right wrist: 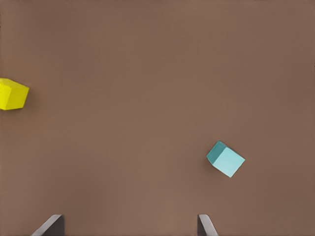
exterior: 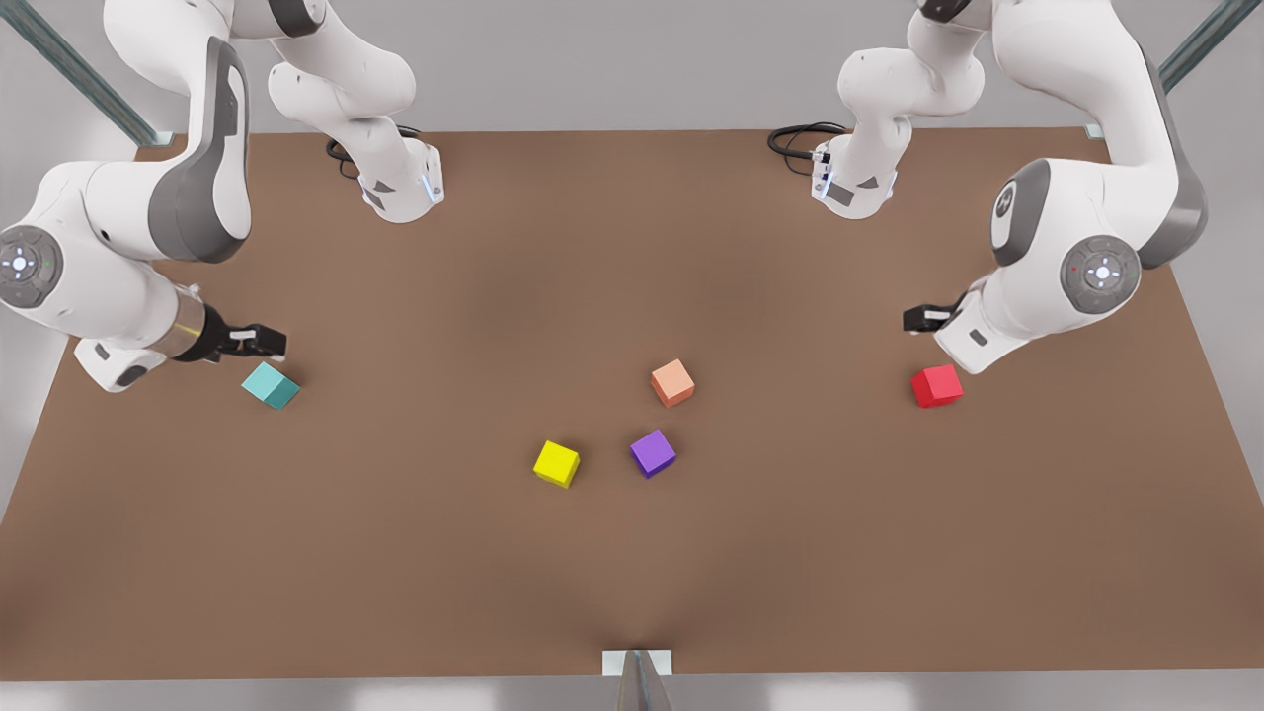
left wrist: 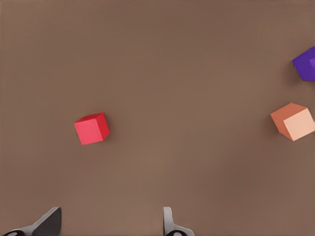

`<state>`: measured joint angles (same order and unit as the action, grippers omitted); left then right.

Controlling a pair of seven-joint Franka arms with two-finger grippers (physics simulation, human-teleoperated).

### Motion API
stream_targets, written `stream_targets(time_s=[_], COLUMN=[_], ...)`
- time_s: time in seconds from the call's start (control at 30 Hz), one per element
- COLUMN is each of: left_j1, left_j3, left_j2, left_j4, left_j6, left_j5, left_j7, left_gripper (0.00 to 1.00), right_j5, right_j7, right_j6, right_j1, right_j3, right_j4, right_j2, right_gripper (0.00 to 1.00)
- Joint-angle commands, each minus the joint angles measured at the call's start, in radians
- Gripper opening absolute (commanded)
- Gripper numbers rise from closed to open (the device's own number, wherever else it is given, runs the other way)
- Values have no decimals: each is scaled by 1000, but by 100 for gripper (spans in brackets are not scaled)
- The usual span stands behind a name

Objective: Pick up red wooden cube and pass to hand red wooden cube and place in blue wooden cube

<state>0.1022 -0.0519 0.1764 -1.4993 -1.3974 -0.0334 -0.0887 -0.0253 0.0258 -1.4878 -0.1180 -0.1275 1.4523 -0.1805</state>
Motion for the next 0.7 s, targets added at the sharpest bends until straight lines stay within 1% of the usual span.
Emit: stream_targets(time_s=[0.0, 0.1, 0.13, 0.17, 0.2, 0.23, 0.27, 0.33, 0.4, 0.47, 0.6, 0.67], left_j1=[-2, -10, -28, -33, -41, -48, -52, -59, -90, -91, -79, -75], left_j3=[0, 4, 32, 76, 132, 153, 195, 242, 257, 261, 262, 262], left_j2=[0, 12, 54, 66, 121, 132, 143, 156, 186, 183, 183, 192], left_j4=[1, 1, -25, -62, -73, -117, -213, -332, -357, -424, -501, -506], left_j6=[-52, -55, -147, -236, -324, -408, -517, -663, -724, -756, -784, -784], left_j5=[3, 3, 0, 1, 4, 4, 35, 115, 118, 118, 118, 118], left_j7=[-19, -19, 1, 76, 135, 165, 179, 254, 339, 357, 382, 376], left_gripper=[100, 100, 100, 100, 100, 100, 100, 100, 100, 100, 100, 100], right_j5=[-1, -4, -2, -2, -2, -2, -4, -2, -4, -4, -4, -4], right_j7=[16, 14, 14, 14, 16, 14, 14, 16, 29, 29, 29, 29], right_j6=[-46, -55, -55, -57, -57, -58, -58, -58, -58, -58, -60, -60], right_j1=[0, 0, 1, 4, 7, 8, 8, 8, 8, 8, 8, 8], right_j3=[0, 0, 0, 0, -1, -1, -1, -1, -3, -3, -3, -3], right_j4=[0, 0, 3, 3, 4, 3, 3, 8, 10, 10, 10, 10], right_j2=[3, 1, 1, 1, 1, 1, 1, 0, 0, 0, -5, -5], right_gripper=[100, 100, 100, 100, 100, 100, 100, 100, 100, 100, 100, 100])
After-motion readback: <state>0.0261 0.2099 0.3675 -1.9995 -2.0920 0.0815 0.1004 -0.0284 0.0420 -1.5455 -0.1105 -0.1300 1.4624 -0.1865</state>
